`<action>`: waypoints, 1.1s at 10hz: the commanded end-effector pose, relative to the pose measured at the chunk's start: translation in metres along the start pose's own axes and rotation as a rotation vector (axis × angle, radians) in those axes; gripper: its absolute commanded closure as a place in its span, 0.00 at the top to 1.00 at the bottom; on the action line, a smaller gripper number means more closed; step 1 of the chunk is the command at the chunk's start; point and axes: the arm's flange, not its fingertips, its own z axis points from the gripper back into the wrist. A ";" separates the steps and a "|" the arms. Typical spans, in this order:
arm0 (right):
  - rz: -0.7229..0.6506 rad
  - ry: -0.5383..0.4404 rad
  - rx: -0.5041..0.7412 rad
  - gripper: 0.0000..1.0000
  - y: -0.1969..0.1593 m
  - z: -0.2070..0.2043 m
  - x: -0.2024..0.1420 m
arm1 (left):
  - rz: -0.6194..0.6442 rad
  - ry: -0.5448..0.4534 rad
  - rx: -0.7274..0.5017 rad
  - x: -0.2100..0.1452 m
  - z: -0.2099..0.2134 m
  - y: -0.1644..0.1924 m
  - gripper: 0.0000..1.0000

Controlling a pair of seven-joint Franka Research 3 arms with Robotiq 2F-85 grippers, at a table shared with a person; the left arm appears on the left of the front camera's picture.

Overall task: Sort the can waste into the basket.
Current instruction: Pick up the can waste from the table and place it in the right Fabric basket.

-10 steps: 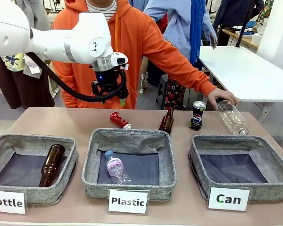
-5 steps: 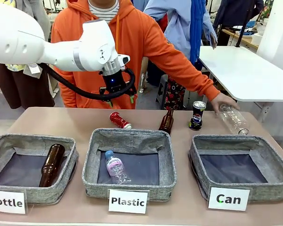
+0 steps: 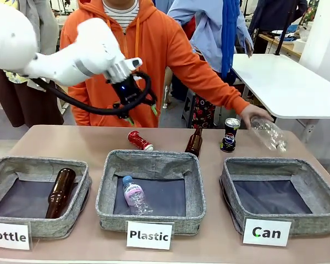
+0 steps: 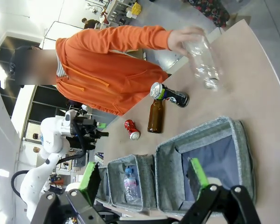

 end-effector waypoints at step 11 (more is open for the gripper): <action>0.023 -0.018 0.025 1.00 -0.001 -0.002 0.002 | -0.167 0.027 -0.243 -0.137 0.233 0.236 1.00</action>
